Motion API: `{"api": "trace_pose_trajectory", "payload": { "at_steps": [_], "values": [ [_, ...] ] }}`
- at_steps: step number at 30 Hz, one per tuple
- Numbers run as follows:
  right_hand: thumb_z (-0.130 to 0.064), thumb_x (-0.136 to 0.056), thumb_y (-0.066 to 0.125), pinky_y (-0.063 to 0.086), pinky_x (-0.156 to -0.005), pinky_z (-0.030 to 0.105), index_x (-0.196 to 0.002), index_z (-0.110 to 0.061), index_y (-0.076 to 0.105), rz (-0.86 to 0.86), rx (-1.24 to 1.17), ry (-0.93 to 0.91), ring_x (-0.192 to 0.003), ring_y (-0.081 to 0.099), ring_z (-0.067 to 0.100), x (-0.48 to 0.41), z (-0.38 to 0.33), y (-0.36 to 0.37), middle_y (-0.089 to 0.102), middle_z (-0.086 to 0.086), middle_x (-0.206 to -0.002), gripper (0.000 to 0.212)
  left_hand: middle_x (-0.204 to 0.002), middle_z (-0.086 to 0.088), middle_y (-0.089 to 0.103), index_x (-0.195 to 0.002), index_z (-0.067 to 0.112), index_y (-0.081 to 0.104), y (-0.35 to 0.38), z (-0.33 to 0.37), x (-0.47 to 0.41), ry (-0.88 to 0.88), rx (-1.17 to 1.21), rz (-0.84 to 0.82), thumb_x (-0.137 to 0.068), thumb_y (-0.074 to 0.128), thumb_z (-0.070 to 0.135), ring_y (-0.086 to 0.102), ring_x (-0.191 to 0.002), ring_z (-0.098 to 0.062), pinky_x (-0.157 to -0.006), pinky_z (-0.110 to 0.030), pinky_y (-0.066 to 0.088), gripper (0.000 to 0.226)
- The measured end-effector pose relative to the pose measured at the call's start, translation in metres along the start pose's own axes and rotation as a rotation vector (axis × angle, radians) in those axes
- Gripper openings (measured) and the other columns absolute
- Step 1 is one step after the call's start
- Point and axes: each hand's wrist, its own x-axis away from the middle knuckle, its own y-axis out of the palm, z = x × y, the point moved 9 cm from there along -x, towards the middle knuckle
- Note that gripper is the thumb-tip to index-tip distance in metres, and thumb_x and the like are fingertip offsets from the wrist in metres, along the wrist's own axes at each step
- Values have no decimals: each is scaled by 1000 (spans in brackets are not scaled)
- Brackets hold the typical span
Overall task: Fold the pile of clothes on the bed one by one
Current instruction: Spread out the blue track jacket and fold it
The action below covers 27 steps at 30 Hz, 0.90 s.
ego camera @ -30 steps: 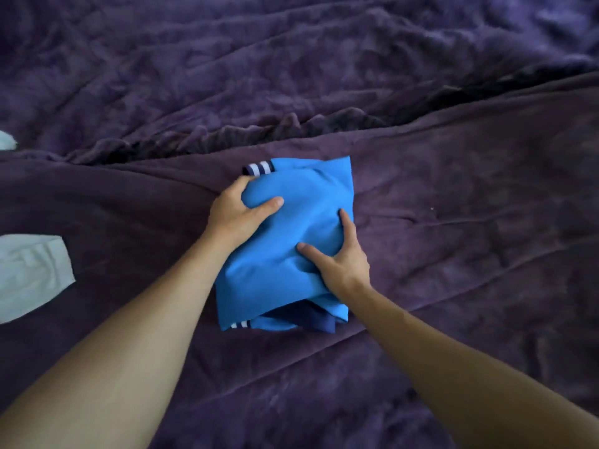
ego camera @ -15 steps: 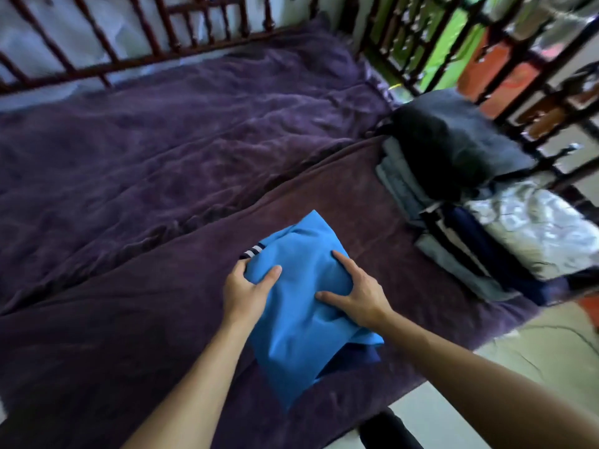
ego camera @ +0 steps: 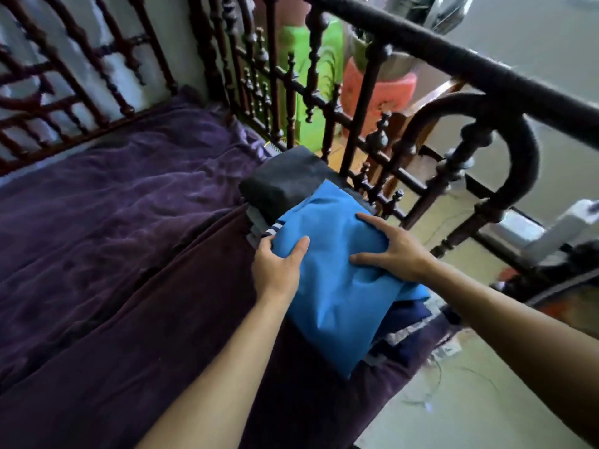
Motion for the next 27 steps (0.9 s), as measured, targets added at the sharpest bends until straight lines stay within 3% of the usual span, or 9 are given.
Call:
{"api": "trace_pose_trajectory", "payload": {
  "at_steps": [5, 9, 11, 13, 15, 16, 19, 21, 27],
  "values": [
    [-70, -55, 74, 41, -102, 33, -139, -55, 32, -16, 61, 160, -122, 51, 20, -41, 83, -61, 51, -3, -138, 95, -110, 4, 66, -117, 22, 56, 115, -2, -27, -73, -39, -166, -76, 72, 49, 63, -102, -18, -91, -40, 52, 51],
    [-61, -78, 64, 38, -97, 34, -151, -35, 16, -129, 444, 270, -124, 45, 31, -45, 137, -29, 43, 10, -138, 91, -142, -9, 42, -148, 18, 24, 163, -46, -25, -101, -532, -364, -86, 60, 49, 41, -130, -32, -108, -43, 33, 78],
    [-56, -81, 60, 36, -102, 38, -150, -32, 17, -28, 584, 179, -132, 35, 31, -43, 132, -21, 33, 12, -147, 85, -138, -11, 42, -148, 18, 25, 156, -35, -16, 75, -799, -207, -85, 59, 53, 42, -126, -33, -102, -45, 37, 80],
    [-49, -83, 54, 34, -104, 45, -148, -31, 27, 162, 632, -37, -141, 27, 32, -36, 108, -14, 27, 14, -155, 73, -137, -15, 47, -141, 16, 42, 152, -10, 4, 370, -887, -25, -83, 64, 45, 48, -123, -36, -94, -47, 43, 68],
    [-53, -88, 42, 27, -107, 48, -148, -32, 31, 237, 585, -176, -145, 20, 31, -28, 97, -2, 23, 11, -158, 65, -145, -17, 43, -138, 21, 49, 160, -4, 26, 600, -952, 0, -87, 56, 43, 45, -129, -37, -95, -48, 44, 55],
    [-58, -90, 33, 22, -110, 49, -150, -35, 25, 195, 579, -171, -147, 13, 28, -28, 103, 7, 16, 7, -159, 65, -149, -16, 38, -140, 25, 48, 166, -13, 29, 617, -1019, -67, -90, 49, 45, 41, -133, -37, -99, -49, 42, 54],
    [-70, -89, 8, 7, -117, 52, -149, -42, -4, 39, 620, -101, -147, -16, 20, -34, 142, 32, -12, -2, -159, 68, -161, -7, 4, -150, 37, 9, 181, -65, 18, 434, -1162, -367, -96, 31, 56, 7, -147, -35, -115, -52, 20, 61],
    [-73, -87, 1, 3, -117, 52, -145, -43, -17, -8, 656, -85, -144, -26, 17, -38, 163, 47, -25, -6, -156, 67, -160, -3, -14, -145, 39, -17, 188, -95, 14, 391, -1205, -430, -95, 16, 59, -9, -147, -31, -118, -48, 8, 63],
    [-73, -87, 0, 5, -116, 54, -145, -43, -17, -68, 659, -70, -142, -30, 16, -45, 189, 70, -32, -7, -153, 67, -159, -3, -21, -139, 39, -31, 200, -127, 9, 334, -1268, -471, -96, 14, 58, -14, -146, -30, -118, -49, 2, 65]
  ]
}}
